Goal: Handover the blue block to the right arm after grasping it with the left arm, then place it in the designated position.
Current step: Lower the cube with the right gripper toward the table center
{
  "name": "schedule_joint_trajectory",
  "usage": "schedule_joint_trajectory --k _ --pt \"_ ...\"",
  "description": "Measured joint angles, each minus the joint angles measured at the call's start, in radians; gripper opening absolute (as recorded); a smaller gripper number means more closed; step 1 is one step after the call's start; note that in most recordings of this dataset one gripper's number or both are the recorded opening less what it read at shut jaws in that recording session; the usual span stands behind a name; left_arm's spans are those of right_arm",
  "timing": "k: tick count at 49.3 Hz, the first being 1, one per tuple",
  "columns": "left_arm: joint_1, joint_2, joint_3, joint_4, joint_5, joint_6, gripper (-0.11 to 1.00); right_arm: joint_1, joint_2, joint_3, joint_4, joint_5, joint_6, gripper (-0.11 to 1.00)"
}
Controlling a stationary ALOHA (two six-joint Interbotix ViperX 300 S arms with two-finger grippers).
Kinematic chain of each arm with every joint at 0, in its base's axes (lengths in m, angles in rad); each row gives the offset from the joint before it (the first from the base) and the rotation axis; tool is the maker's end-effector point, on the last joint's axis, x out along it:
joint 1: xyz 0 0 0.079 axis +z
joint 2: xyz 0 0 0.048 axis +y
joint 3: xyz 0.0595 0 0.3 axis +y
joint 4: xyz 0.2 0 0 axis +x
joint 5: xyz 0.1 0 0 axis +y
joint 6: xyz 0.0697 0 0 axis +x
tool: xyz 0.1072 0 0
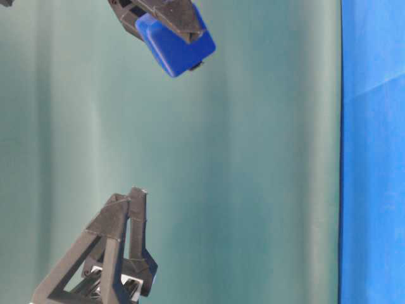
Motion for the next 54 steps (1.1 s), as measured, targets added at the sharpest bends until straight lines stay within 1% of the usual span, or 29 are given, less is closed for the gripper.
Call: schedule_joint_trajectory --k 3,8,16,20,30,43,54 --pt "0.0 0.0 0.0 0.0 0.0 0.0 0.93 0.0 0.002 0.005 0.0 -0.009 0.0 0.53" --pt "0.0 0.0 0.0 0.0 0.0 0.0 0.93 -0.002 0.014 0.012 0.0 -0.032 0.018 0.53" --pt "-0.002 0.0 0.0 0.0 0.0 0.0 0.93 0.0 0.077 0.014 0.002 -0.077 0.055 0.53" --pt "-0.002 0.0 0.0 0.0 0.0 0.0 0.93 -0.002 0.12 0.015 0.002 -0.103 0.077 0.53" --pt "0.0 0.0 0.0 0.0 0.0 0.0 0.93 -0.017 0.247 0.014 0.002 -0.21 0.137 0.53" --pt "-0.002 0.0 0.0 -0.002 0.0 0.0 0.93 -0.015 0.408 0.011 0.003 -0.299 0.207 0.53" --pt "-0.002 0.0 0.0 0.0 0.0 0.0 0.93 0.006 0.512 -0.011 0.003 -0.356 0.219 0.53"
